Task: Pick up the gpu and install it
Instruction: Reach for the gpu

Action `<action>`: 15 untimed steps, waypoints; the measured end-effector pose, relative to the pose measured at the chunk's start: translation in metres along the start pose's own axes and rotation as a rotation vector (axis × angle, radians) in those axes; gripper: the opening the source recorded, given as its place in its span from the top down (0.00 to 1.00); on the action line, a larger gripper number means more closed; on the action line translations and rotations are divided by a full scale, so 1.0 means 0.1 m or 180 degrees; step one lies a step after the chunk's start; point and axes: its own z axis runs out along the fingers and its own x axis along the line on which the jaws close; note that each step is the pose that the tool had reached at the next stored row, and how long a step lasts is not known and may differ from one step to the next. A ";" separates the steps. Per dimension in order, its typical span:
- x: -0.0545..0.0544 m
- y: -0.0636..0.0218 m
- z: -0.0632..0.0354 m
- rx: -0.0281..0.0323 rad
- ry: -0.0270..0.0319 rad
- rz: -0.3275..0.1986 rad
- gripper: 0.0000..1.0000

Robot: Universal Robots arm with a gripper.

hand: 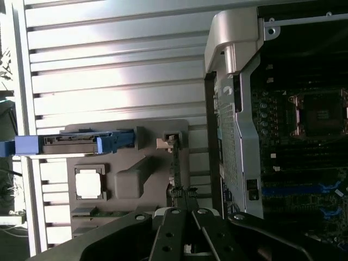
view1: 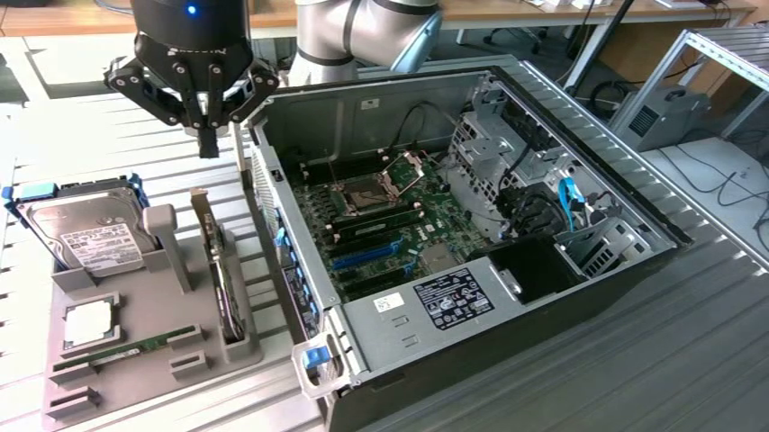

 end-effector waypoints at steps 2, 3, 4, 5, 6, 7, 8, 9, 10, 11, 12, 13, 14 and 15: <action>0.00 -0.006 -0.001 0.0000 0.0000 0.0000 0.89; 0.00 -0.012 -0.001 0.0000 0.0000 0.0000 0.89; 0.00 -0.020 -0.001 0.0000 0.0000 0.0000 0.89; 0.00 -0.030 -0.001 0.0000 0.0000 0.0000 0.89; 0.00 -0.035 -0.002 0.0000 0.0000 0.0000 0.89; 0.00 -0.037 -0.002 0.0000 0.0000 0.0001 0.89; 0.00 -0.037 -0.002 0.0000 0.0000 0.0001 0.89; 0.00 -0.038 -0.001 0.0000 0.0000 0.0000 0.89; 0.00 -0.038 -0.002 0.0000 0.0000 0.0000 0.89; 0.00 -0.038 -0.002 0.0000 0.0000 0.0000 0.89; 0.00 -0.038 -0.002 0.0000 0.0000 0.0000 0.89; 0.00 -0.038 -0.002 0.0000 0.0000 0.0000 0.89; 0.00 -0.038 -0.002 0.0000 0.0000 0.0000 0.89; 0.00 -0.038 -0.002 0.0000 0.0000 0.0000 0.89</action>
